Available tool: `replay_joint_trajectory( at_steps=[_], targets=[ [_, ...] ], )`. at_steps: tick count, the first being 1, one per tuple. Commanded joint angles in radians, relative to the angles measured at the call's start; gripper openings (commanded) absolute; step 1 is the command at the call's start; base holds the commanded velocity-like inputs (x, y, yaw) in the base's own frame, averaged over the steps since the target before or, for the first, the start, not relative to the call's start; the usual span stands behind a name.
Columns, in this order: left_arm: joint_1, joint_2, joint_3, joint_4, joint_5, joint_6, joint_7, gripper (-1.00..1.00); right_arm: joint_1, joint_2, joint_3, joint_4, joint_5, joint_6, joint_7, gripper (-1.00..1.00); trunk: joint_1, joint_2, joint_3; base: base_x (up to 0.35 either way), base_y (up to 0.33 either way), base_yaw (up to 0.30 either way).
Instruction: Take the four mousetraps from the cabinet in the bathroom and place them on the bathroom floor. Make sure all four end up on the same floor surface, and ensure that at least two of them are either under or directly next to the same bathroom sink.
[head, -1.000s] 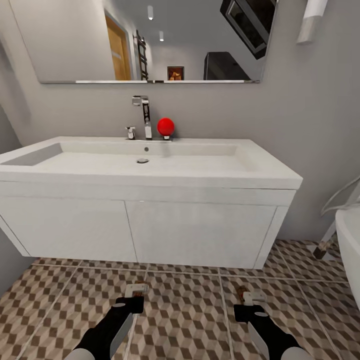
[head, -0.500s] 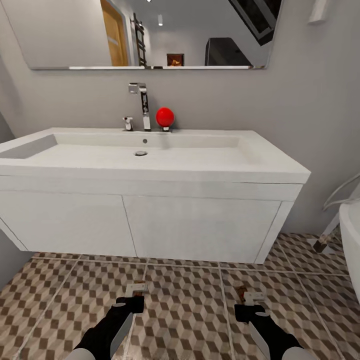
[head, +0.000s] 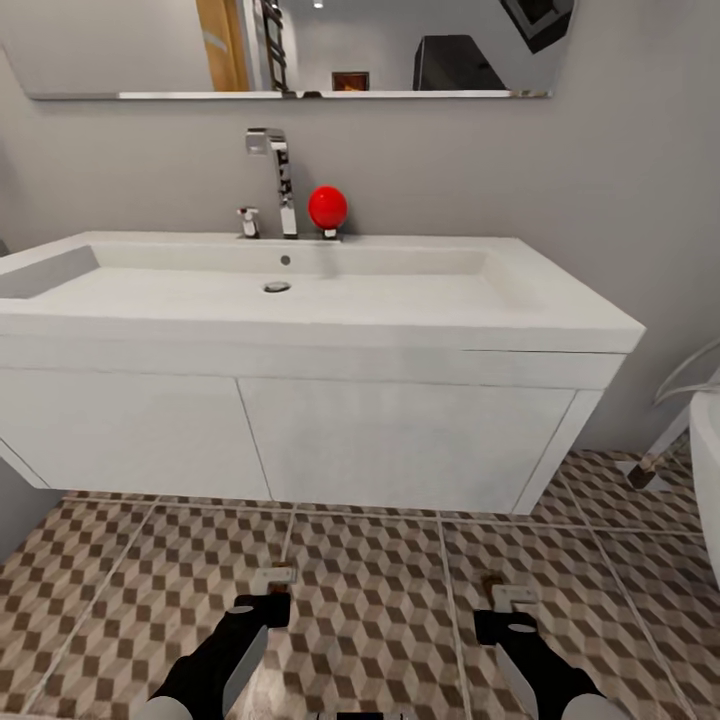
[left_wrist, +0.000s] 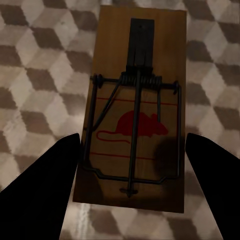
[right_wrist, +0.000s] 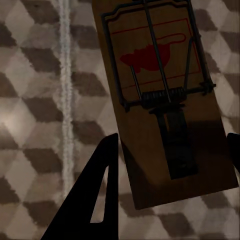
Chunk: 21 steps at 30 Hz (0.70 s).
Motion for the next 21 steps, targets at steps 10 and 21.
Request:
replay_joint_trajectory(
  at_steps=[10,21],
  targets=[
    [0.0,0.001,-0.006,0.001,0.008,-0.006,0.009,-1.0,0.0,-0.001,0.014,-0.002,-0.012,0.003,-0.027,-1.0,0.004,-0.003,-0.04,0.0,0.0,0.0],
    [0.0,-0.027,-0.008,-0.051,0.004,-0.001,0.012,-1.0,0.001,-0.012,0.007,-0.015,-0.011,0.003,-0.026,-1.0,0.009,-0.005,-0.082,0.0,0.0,0.0]
  ],
)
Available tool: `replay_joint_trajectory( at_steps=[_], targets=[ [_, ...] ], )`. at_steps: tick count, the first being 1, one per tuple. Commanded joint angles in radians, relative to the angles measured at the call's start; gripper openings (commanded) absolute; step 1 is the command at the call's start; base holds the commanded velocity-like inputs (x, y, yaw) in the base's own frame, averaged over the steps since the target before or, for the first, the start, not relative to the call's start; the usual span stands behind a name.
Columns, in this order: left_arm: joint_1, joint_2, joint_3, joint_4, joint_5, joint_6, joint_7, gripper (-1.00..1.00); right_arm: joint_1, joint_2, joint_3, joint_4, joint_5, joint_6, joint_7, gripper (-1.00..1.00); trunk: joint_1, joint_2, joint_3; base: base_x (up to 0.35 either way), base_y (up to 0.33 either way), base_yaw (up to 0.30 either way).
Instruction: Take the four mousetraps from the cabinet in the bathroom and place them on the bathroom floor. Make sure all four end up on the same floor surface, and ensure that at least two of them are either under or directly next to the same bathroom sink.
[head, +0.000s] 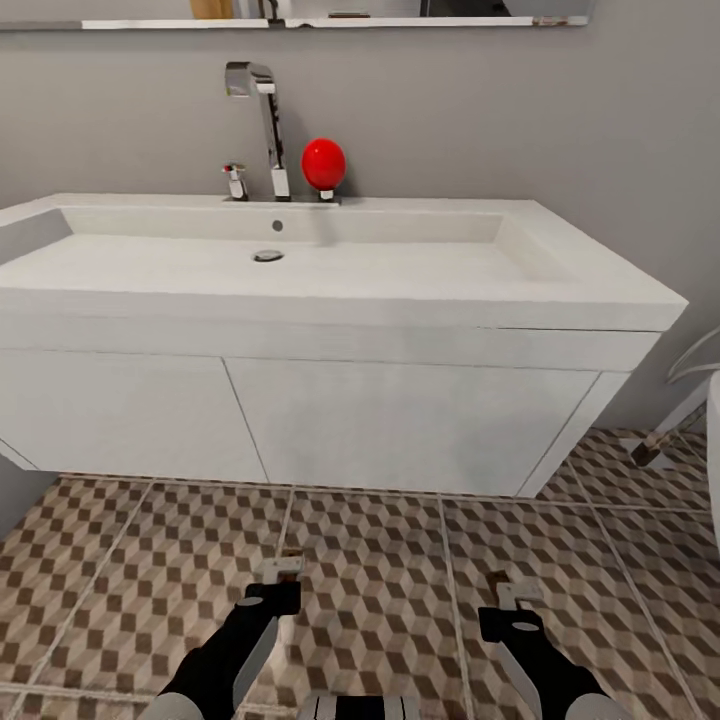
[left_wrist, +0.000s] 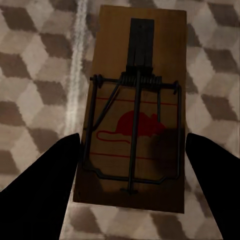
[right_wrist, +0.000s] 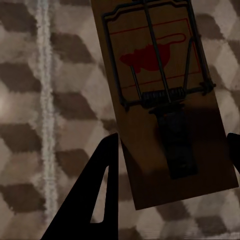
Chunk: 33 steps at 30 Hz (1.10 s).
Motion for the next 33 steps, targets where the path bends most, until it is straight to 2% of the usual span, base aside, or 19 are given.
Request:
replay_joint_trajectory(
  at_steps=[1,6,11,18,22,33],
  targets=[
    [-0.001,-0.003,-0.006,-0.008,0.009,0.005,0.01,-1.0,-0.003,-0.002,0.008,0.0,-0.015,0.005,-0.006,-1.0,0.0,-0.001,-0.005,0.0,0.0,0.0],
    [-0.027,-0.013,-0.005,-0.015,0.008,0.01,0.012,-1.0,-0.014,-0.003,0.008,0.003,-0.015,0.003,-0.004,-1.0,0.002,-0.002,-0.024,0.0,0.0,0.0],
    [-0.051,-0.004,-0.004,-0.009,0.012,0.009,0.01,-1.0,-0.019,-0.001,0.01,0.005,-0.009,-0.009,0.016,-1.0,0.005,-0.003,-0.043,0.0,0.0,0.0],
    [-0.055,0.003,-0.002,-0.008,0.01,-0.001,0.009,-1.0,-0.02,0.001,0.017,0.005,-0.004,-0.051,0.066,-1.0,0.008,-0.005,-0.071,0.0,0.0,0.0],
    [-0.055,0.004,-0.001,-0.012,0.008,-0.004,0.009,-1.0,-0.02,0.002,0.018,0.005,-0.005,-0.061,0.075,-1.0,0.008,-0.005,-0.07,0.0,0.0,-0.014],
    [-0.055,0.003,-0.001,-0.017,0.008,-0.004,0.01,-1.0,-0.02,0.006,0.011,0.005,-0.009,-0.055,0.063,-1.0,0.008,-0.005,-0.068,0.0,0.0,-0.172]
  ],
)
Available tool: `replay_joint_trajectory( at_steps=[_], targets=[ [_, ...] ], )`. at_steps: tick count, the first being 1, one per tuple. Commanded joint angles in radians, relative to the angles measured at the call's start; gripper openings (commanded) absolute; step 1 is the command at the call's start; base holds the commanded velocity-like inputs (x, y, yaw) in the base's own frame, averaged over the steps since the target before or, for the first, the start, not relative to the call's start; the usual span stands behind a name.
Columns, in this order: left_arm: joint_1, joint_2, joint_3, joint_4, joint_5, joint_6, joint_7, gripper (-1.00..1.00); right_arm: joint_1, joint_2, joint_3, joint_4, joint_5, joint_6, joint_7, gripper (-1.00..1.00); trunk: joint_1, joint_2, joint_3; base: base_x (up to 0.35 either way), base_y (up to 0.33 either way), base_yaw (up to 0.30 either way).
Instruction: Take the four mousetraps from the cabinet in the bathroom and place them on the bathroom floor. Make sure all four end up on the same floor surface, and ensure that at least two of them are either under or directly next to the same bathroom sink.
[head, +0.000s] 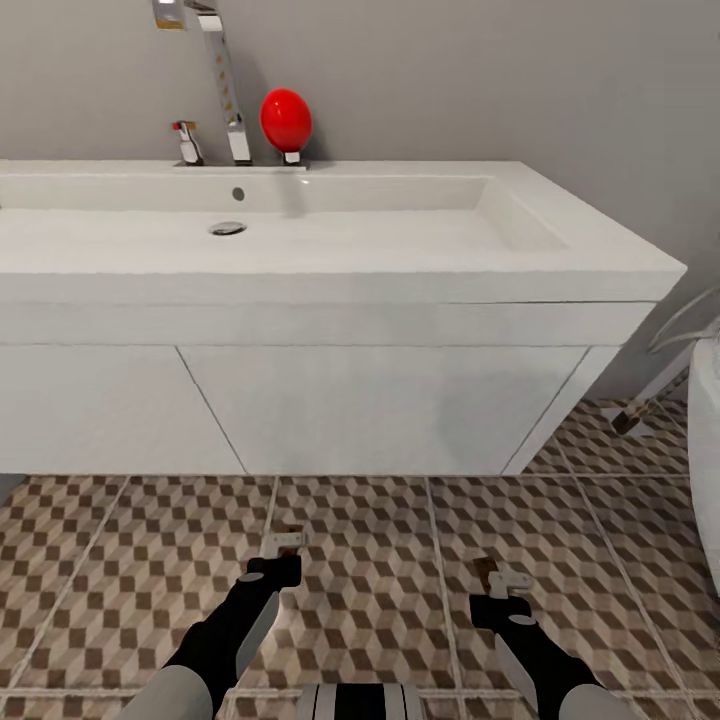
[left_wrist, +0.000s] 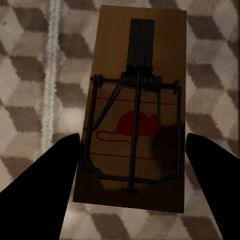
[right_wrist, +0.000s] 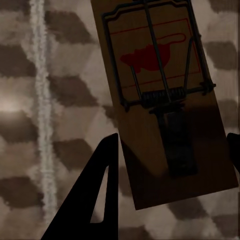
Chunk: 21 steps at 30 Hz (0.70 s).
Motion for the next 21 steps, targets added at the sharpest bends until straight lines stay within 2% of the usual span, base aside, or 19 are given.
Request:
replay_joint_trajectory(
  at_steps=[1,21],
  targets=[
    [0.0,0.001,-0.006,-0.002,0.011,0.004,0.009,-1.0,0.0,-0.001,0.008,-0.002,-0.012,0.005,-0.006,-1.0,0.0,0.0,-0.001,0.0,0.0,-0.058],
    [0.0,-0.001,-0.006,-0.009,0.012,0.008,0.01,-1.0,0.0,0.0,0.01,-0.002,-0.012,0.006,-0.007,-1.0,0.0,0.0,-0.001,0.0,0.0,-0.007]
  ],
)
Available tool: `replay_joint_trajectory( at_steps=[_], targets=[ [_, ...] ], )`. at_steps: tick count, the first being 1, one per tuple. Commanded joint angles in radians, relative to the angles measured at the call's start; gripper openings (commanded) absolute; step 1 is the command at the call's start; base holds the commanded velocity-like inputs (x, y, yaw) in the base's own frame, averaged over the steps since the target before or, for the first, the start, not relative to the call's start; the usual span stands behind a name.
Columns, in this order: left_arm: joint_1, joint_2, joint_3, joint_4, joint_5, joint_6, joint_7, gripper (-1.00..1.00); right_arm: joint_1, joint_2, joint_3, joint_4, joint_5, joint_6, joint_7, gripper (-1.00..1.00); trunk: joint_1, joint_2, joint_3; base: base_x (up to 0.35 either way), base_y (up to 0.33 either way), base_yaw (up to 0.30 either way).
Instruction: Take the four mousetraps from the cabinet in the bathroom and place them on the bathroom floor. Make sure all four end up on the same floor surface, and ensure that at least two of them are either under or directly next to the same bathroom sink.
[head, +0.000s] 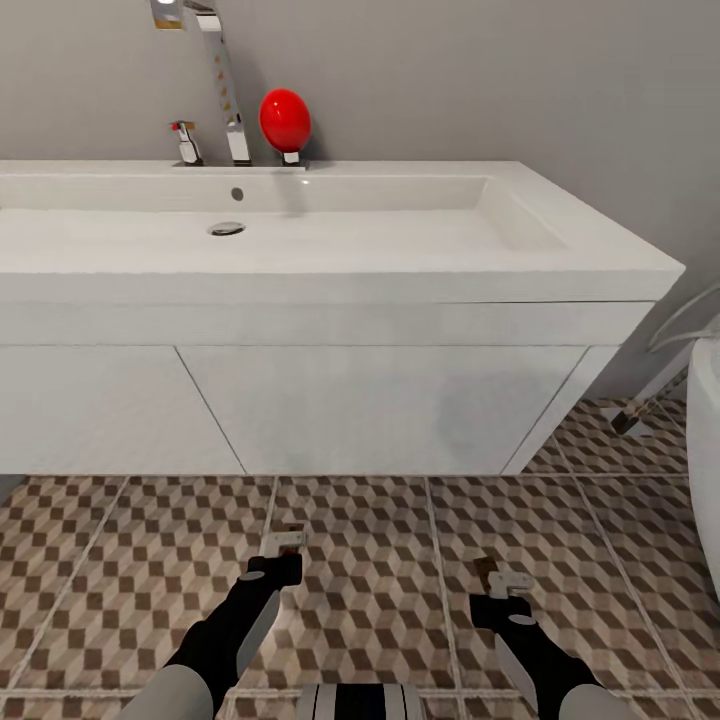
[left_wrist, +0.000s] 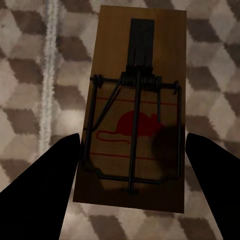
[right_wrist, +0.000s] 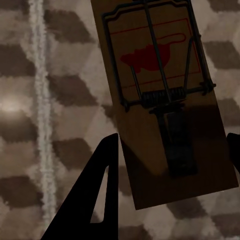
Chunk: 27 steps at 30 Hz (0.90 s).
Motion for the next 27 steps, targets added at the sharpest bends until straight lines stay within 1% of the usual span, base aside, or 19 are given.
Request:
replay_joint_trajectory(
  at_steps=[1,8,20,25,27],
  targets=[
    [0.0,0.001,-0.006,-0.002,0.01,0.004,0.01,-1.0,0.0,-0.001,0.009,-0.002,-0.012,0.005,-0.005,-1.0,0.0,0.0,-0.001,0.0,0.0,0.0],
    [0.0,0.0,-0.004,-0.004,0.01,0.004,0.015,-1.0,0.0,-0.003,0.01,-0.002,-0.012,0.005,-0.004,-1.0,0.0,0.0,-0.001,0.0,0.0,0.0],
    [0.0,0.0,-0.005,-0.003,0.01,0.004,0.019,-1.0,0.0,-0.005,0.005,-0.009,-0.012,0.007,-0.013,-1.0,0.005,-0.003,-0.047,0.0,0.0,0.0],
    [0.0,0.002,-0.001,-0.002,0.013,0.005,0.017,-1.0,-0.001,-0.001,0.005,-0.023,-0.008,0.02,-0.055,-1.0,0.007,-0.004,-0.066,0.0,0.0,0.0],
    [0.0,0.003,0.001,-0.002,0.014,0.005,0.016,-1.0,-0.004,0.002,0.005,-0.042,-0.007,0.032,-0.08,-1.0,0.008,-0.005,-0.074,0.0,0.0,0.0]
  ],
)
